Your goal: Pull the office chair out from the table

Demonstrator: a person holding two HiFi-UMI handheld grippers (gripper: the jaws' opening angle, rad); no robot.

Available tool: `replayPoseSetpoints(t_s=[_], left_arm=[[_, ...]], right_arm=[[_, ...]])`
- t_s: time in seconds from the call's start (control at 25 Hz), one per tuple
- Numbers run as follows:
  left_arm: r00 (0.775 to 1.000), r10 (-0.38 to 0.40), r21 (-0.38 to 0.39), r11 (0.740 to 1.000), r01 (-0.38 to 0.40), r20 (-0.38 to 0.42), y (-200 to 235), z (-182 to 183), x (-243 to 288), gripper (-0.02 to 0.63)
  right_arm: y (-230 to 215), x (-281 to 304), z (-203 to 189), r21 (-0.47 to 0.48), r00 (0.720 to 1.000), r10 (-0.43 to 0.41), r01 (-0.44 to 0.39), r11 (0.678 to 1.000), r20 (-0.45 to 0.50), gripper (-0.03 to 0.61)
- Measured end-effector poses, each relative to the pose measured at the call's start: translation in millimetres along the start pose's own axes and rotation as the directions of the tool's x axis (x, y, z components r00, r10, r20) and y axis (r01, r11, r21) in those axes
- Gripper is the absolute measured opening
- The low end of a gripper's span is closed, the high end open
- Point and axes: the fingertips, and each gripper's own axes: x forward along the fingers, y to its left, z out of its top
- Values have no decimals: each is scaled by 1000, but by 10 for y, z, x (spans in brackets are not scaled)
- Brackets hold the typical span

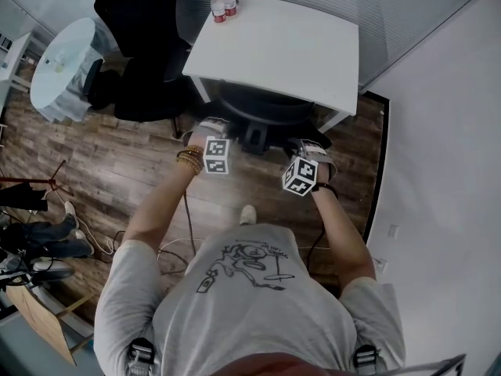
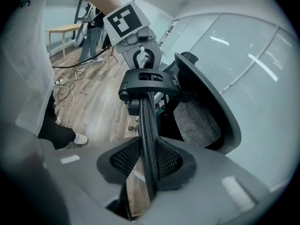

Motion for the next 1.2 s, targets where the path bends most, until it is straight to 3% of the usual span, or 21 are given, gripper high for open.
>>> replayPoseSetpoints(t_s=[0.36, 1.2], left_arm=[[1000, 2, 6, 1000, -2, -4, -146, -15, -81, 103], [1000, 12, 28, 1000, -12, 14, -1037, 62, -575, 103]], right_arm=[[157, -71, 47, 4, 1000, 4, -4, 1000, 0, 107], [1094, -525, 231, 49, 1000, 19, -20, 999, 13, 107]])
